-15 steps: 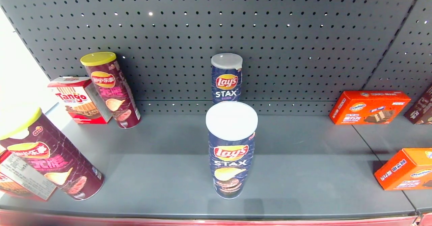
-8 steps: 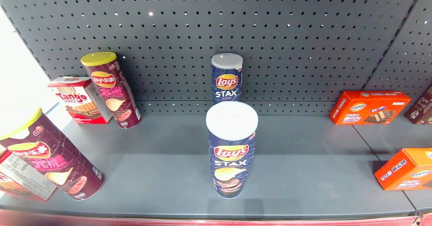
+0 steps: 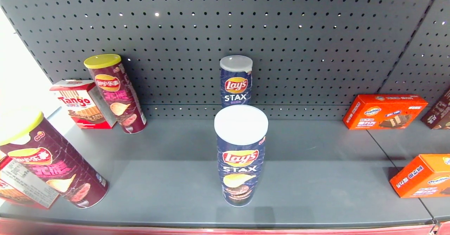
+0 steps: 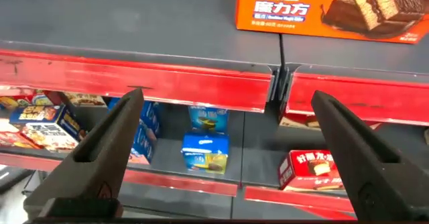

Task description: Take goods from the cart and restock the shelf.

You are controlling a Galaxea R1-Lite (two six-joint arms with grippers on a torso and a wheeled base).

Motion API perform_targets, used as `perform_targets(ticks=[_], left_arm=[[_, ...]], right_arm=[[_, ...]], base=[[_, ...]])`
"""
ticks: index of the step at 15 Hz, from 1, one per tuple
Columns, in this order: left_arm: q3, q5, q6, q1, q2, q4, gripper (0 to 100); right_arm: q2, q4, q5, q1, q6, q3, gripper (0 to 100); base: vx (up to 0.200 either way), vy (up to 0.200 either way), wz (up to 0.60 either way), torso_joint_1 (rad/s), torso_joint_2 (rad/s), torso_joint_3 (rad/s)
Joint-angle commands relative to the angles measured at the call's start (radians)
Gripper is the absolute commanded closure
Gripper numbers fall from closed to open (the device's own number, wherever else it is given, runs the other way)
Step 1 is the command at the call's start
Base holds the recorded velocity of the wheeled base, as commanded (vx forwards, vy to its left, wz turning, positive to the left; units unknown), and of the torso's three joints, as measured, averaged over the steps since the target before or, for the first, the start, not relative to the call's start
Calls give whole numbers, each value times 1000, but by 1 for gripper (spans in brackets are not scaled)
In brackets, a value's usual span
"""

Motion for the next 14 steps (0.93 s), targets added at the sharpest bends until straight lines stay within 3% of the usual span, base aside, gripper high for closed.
perform_targets(ticks=[1, 9, 11, 14], left_arm=[[1, -2, 0, 2, 1, -2, 0], [4, 3, -11, 2, 1, -8, 0], [4, 8, -18, 2, 1, -8, 0], [6, 6, -12, 4, 1, -8, 0]], right_arm=[[-91, -3, -1, -81, 5, 2, 0], [-89, -3, 3, -80, 0, 2, 0], [-89, -3, 2, -81, 3, 2, 0], [-88, 0, 3, -80, 2, 0, 0]], base=[[0, 0, 0, 0, 0, 0], [0, 0, 0, 0, 0, 0], [-200, 0, 0, -2, 5, 5], [0, 0, 0, 0, 0, 0]])
